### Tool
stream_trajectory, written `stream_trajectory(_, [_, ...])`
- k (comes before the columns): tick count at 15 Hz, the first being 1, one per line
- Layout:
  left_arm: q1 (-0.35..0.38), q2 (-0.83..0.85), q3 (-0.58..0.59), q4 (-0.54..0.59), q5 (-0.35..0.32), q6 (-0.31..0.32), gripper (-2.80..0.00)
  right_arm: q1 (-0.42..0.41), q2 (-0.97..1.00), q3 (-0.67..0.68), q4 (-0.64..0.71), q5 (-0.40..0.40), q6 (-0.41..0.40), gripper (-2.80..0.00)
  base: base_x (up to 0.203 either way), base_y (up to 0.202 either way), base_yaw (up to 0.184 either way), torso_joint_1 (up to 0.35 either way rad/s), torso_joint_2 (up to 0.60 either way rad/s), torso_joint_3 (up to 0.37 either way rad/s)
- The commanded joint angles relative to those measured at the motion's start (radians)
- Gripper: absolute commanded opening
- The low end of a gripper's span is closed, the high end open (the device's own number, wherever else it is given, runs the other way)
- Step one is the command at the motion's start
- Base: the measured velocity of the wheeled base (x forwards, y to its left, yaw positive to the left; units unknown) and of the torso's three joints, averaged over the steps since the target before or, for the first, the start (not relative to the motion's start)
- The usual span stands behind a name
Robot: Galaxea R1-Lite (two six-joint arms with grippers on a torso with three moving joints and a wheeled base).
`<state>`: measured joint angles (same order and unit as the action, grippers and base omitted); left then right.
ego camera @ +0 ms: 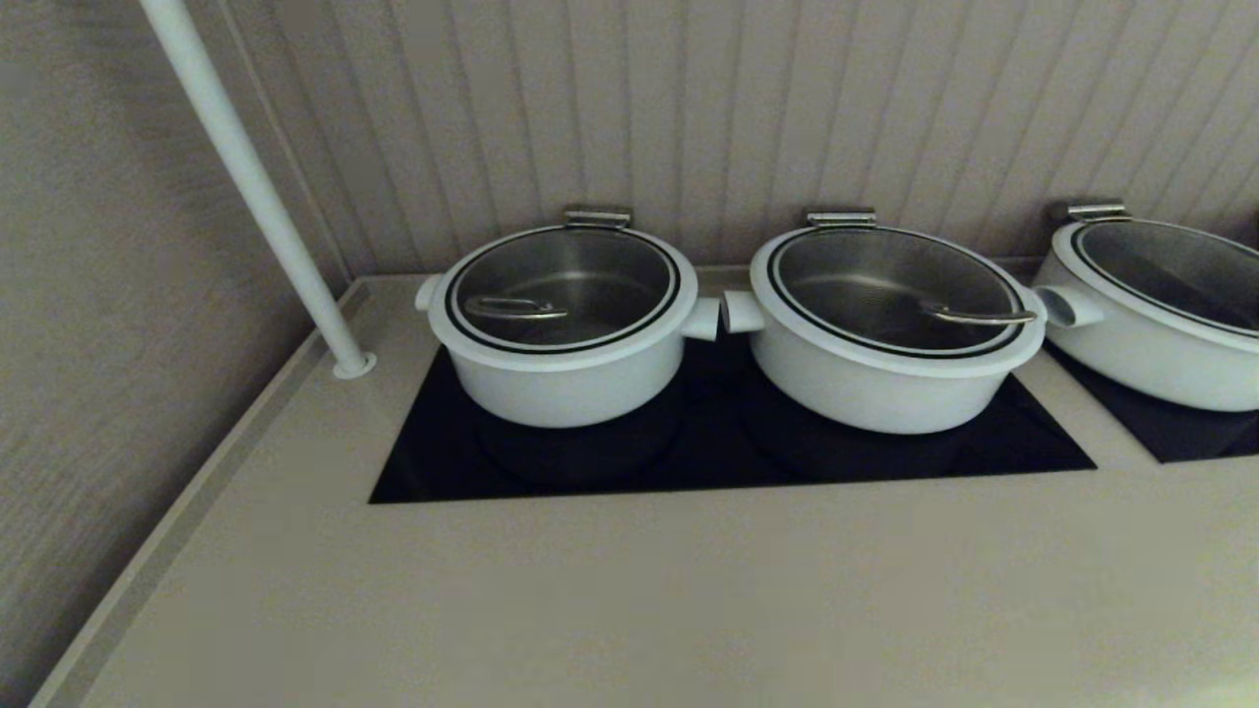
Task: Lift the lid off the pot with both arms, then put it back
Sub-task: Open the food pot lid a small opening with the left arm
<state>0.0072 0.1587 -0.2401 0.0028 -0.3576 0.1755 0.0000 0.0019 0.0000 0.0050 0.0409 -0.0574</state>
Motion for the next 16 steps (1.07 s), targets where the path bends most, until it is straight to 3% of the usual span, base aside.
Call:
stream_trajectory(1, [0.0, 0.165, -0.087, -0.001, -0.015, 0.002, -2.8, 0.0, 0.0, 0.0, 0.0, 0.001, -0.001, -2.8, 0.0, 0.0, 0.0, 0.0, 0.0, 0.0])
stream_trajectory(6, [-0.004, 0.373, -0.235, -0.039, -0.025, 0.003, -2.8, 0.0, 0.0, 0.0, 0.0, 0.001, -0.001, -2.8, 0.0, 0.0, 0.0, 0.0, 0.0, 0.0])
stream_trajectory(11, [-0.08, 0.509, -0.319, -0.048, -0.115, 0.032, -2.8, 0.0, 0.0, 0.0, 0.0, 0.001, -0.001, -2.8, 0.0, 0.0, 0.0, 0.0, 0.0, 0.0])
stream_trajectory(16, [-0.178, 0.631, -0.34, -0.05, -0.126, 0.048, -2.8, 0.0, 0.0, 0.0, 0.0, 0.001, -0.002, -2.8, 0.0, 0.0, 0.0, 0.0, 0.0, 0.0])
